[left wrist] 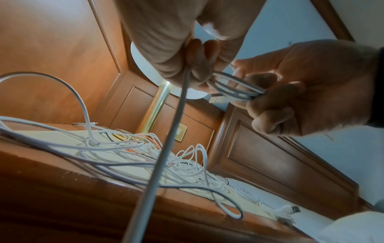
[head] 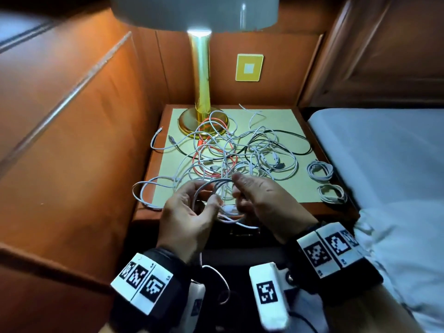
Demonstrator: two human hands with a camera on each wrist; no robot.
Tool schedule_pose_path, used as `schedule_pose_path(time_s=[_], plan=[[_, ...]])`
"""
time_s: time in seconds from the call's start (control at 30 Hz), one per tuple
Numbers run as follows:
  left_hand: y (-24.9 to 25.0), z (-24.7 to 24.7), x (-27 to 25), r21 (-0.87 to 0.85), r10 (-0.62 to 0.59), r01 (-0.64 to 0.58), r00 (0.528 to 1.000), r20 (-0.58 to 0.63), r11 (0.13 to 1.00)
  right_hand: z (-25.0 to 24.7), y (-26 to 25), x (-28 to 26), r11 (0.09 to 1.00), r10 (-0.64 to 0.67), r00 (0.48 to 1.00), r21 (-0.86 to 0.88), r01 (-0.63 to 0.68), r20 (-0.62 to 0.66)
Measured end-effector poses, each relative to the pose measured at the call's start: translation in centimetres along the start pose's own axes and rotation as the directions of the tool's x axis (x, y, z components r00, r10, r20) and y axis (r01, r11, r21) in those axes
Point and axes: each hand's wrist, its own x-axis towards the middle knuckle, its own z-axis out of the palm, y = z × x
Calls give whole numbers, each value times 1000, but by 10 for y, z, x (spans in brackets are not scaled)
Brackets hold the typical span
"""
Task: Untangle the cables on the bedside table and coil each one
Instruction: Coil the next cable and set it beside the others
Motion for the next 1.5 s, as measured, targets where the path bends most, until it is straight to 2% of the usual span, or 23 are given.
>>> schedule_pose_path(time_s=[0.07, 0.17, 0.3, 0.33, 0.43, 0.53, 0.6, 0.7, 0.77, 0.83, 0.9, 0.93, 1.0, 1.03, 1.1, 1.2, 1.27, 1.33, 1.4, 1.5], plan=[[7, -3, -1, -42, -3, 1, 999, -44, 999, 6, -3, 2, 993, -104, 995, -63, 104, 3], [14, -9, 1, -37, 29, -33, 996, -89, 999, 17, -4, 6, 983, -163, 986, -90, 160, -25], [26, -22, -6, 14, 54, -53, 995, -84, 998, 30, -10, 4, 981, -151, 988, 120, 155, -39], [29, -27, -9, 14, 51, -50, 993, -104, 999, 32, -10, 3, 977, -169, 984, 126, 174, -50], [33, -40, -17, 13, 55, -53, 982, -182, 998, 36, -6, 3, 969, -244, 967, 5, 245, -66], [33, -48, -18, 103, 101, -82, 975, -200, 991, 37, -2, 3, 964, -261, 962, -79, 255, -79], [33, -55, -15, 171, 138, -105, 971, -196, 980, 33, 0, 4, 965, -260, 955, -46, 256, -141], [33, -66, -8, 287, 198, -133, 958, -210, 949, 21, 4, 9, 968, -232, 914, 14, 250, -333], [31, -66, -7, 425, 239, -153, 958, -157, 892, 14, 3, 9, 965, -239, 869, -4, 263, -433], [28, -59, -10, 546, 284, -220, 958, -36, 808, 14, 0, 8, 943, -324, 827, -80, 324, -461], [24, -50, -15, 613, 299, -331, 941, 158, 717, 21, -2, 7, 884, -467, 784, -211, 416, -410], [23, -46, -18, 606, 285, -380, 925, 252, 699, 24, -2, 7, 853, -521, 771, -263, 451, -368], [23, -42, -21, 557, 299, -472, 877, 376, 683, 29, 0, 9, 817, -563, 778, -332, 471, -280], [25, -41, -21, 535, 331, -509, 856, 397, 675, 28, 0, 10, 808, -562, 790, -366, 462, -243], [30, -42, -18, 502, 388, -528, 848, 362, 685, 26, 0, 11, 788, -562, 805, -418, 451, -191], [39, -45, -17, 452, 431, -474, 880, 202, 756, 23, 2, 14, 778, -534, 839, -447, 441, -102], [38, -45, -16, 386, 387, -385, 919, 76, 838, 25, 4, 15, 791, -469, 883, -448, 416, -8], [33, -44, -14, 248, 298, -283, 954, -23, 926, 27, 4, 13, 812, -410, 908, -422, 403, 79], [29, -41, -11, 149, 240, -227, 967, -82, 962, 30, 5, 11, 844, -369, 922, -373, 385, 117], [23, -36, -8, 157, 186, -167, 976, -116, 973, 35, 8, 12, 916, -318, 943, -224, 333, 99]])
